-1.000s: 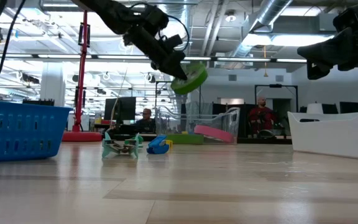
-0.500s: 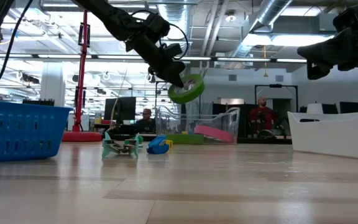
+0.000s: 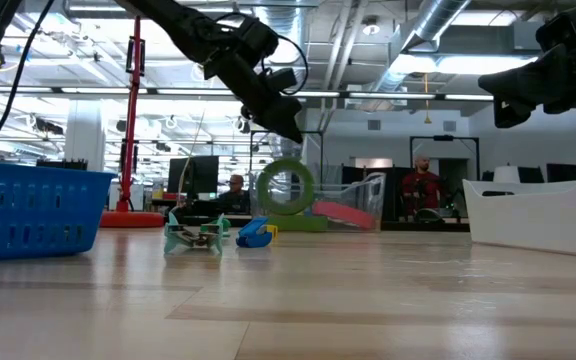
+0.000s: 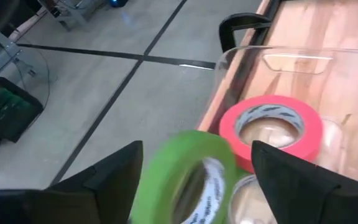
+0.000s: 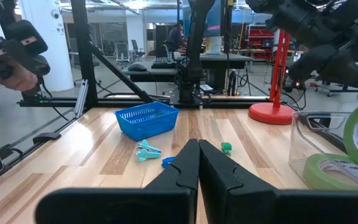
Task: Pick and place Stapler, Stapler remover, tape
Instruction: Put the green stapler into the blue bin
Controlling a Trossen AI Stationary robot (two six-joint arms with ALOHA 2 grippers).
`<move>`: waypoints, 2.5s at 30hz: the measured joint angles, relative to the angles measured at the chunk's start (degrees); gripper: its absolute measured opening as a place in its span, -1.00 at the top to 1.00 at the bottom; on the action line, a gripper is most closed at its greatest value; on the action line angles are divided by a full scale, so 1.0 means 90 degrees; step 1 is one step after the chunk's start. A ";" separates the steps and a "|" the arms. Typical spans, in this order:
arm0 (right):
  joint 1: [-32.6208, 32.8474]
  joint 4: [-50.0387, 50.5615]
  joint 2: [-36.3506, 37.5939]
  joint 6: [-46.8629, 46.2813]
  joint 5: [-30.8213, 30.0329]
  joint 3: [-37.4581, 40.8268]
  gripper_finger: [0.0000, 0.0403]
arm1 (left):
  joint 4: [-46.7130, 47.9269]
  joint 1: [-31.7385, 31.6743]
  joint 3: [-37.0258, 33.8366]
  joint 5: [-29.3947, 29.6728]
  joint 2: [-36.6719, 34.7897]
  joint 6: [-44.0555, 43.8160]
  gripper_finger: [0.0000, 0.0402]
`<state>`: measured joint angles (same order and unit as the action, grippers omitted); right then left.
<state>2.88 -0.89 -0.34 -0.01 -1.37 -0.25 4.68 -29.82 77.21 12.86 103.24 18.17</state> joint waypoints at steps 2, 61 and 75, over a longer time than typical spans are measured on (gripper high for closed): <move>0.0002 0.0000 0.0000 0.0000 0.0000 0.0000 1.00 | 0.0043 0.0068 0.0000 0.0000 -0.0001 0.0000 -0.47; 0.0001 0.0000 -0.0001 0.0000 -0.0005 0.0000 1.00 | 0.3464 0.1469 -0.1093 -0.1165 -0.1724 -0.1578 -0.48; 0.0000 0.0000 -0.0002 0.0000 -0.0003 0.0000 1.00 | 0.2661 0.1527 -0.2529 -0.1293 -0.1722 -0.0592 -0.48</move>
<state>2.88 -0.89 -0.36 -0.01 -1.39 -0.25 28.64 -16.08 54.45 1.22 87.74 12.85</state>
